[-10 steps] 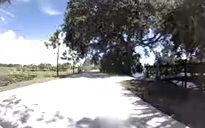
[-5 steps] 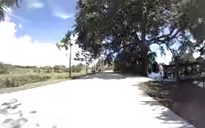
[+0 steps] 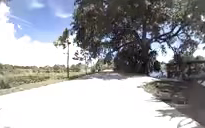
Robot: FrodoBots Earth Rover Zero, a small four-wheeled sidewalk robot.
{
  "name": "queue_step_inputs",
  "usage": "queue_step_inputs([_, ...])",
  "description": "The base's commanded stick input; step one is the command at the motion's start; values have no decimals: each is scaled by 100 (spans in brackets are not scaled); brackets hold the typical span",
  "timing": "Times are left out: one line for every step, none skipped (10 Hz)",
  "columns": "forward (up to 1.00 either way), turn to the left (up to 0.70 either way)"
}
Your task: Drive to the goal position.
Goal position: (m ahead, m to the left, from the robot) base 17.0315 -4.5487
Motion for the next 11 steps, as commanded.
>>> queue_step_inputs([85,0])
queue_step_inputs([85,0])
queue_step_inputs([85,0])
queue_step_inputs([85,0])
queue_step_inputs([85,0])
queue_step_inputs([85,0])
queue_step_inputs([85,0])
queue_step_inputs([85,0])
queue_step_inputs([85,0])
queue_step_inputs([85,0])
queue_step_inputs([85,0])
